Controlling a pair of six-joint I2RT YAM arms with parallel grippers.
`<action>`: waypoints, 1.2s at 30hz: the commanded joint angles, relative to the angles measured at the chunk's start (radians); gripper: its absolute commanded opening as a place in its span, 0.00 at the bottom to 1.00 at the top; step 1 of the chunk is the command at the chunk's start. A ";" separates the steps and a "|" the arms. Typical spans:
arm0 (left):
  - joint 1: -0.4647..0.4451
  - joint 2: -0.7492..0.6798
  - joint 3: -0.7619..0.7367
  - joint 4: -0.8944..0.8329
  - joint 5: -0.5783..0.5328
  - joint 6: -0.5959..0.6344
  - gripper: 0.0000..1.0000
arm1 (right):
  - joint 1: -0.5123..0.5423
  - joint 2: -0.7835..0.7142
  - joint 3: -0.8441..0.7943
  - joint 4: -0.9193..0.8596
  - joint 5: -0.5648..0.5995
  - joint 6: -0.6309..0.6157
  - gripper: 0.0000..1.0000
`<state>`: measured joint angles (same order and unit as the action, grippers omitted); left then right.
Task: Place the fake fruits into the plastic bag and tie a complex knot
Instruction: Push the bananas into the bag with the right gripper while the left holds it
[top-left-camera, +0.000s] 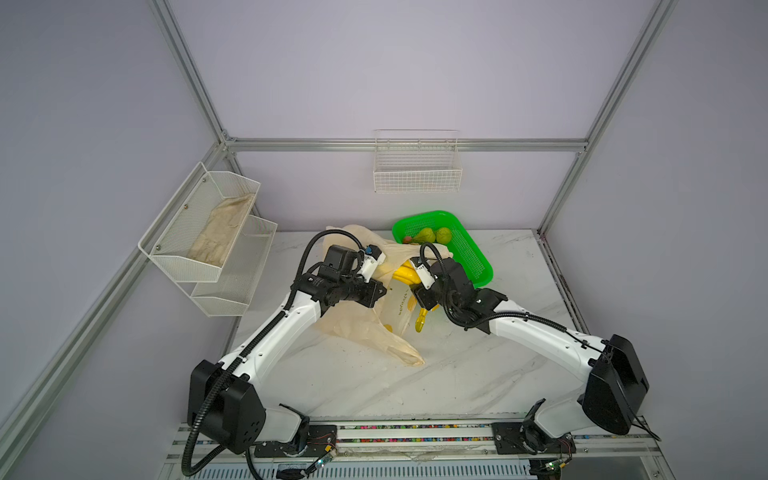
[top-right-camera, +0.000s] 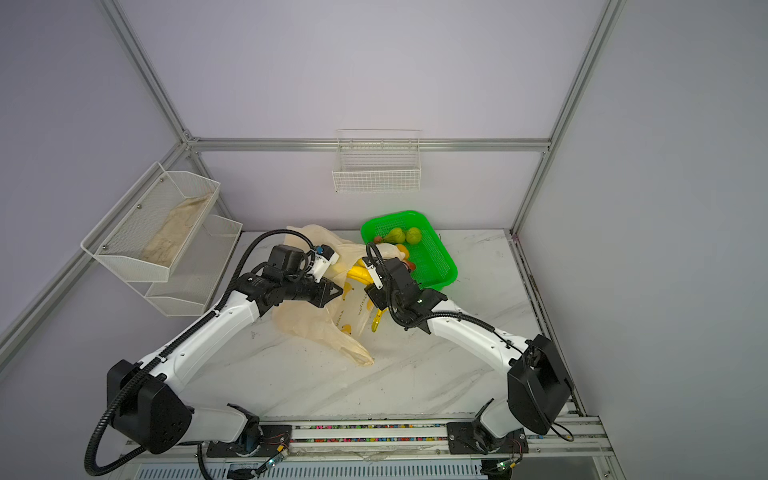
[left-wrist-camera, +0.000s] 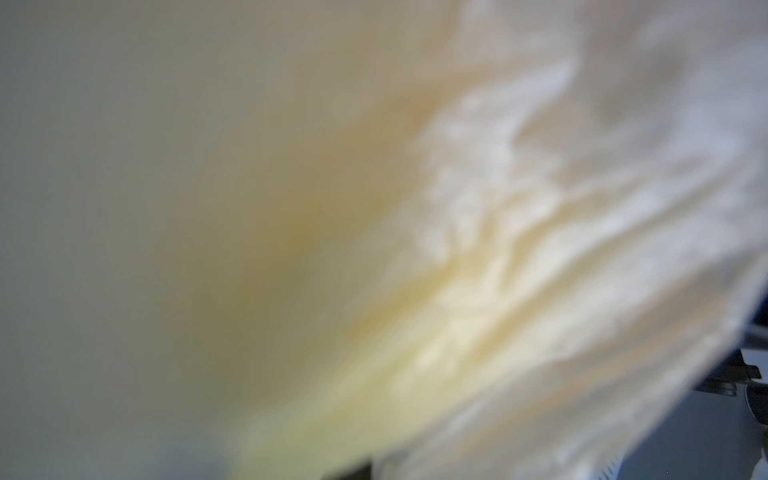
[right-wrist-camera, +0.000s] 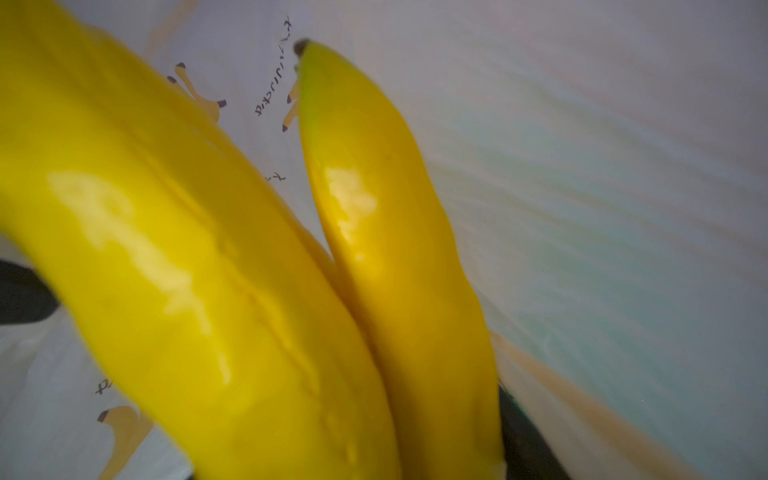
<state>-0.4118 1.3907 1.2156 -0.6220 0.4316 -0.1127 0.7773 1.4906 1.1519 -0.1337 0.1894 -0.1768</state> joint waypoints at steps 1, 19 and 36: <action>-0.013 -0.013 0.084 -0.002 0.018 0.011 0.00 | 0.004 0.032 0.037 0.072 -0.001 0.166 0.40; -0.024 0.051 0.139 0.140 0.177 -0.393 0.00 | 0.011 0.114 -0.022 0.137 -0.108 0.536 0.41; -0.020 0.083 0.024 0.294 0.280 -0.594 0.00 | 0.038 0.249 -0.170 0.418 -0.245 0.777 0.53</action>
<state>-0.4332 1.4769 1.2869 -0.3782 0.6750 -0.6704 0.8005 1.6981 0.9920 0.1890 -0.0460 0.5400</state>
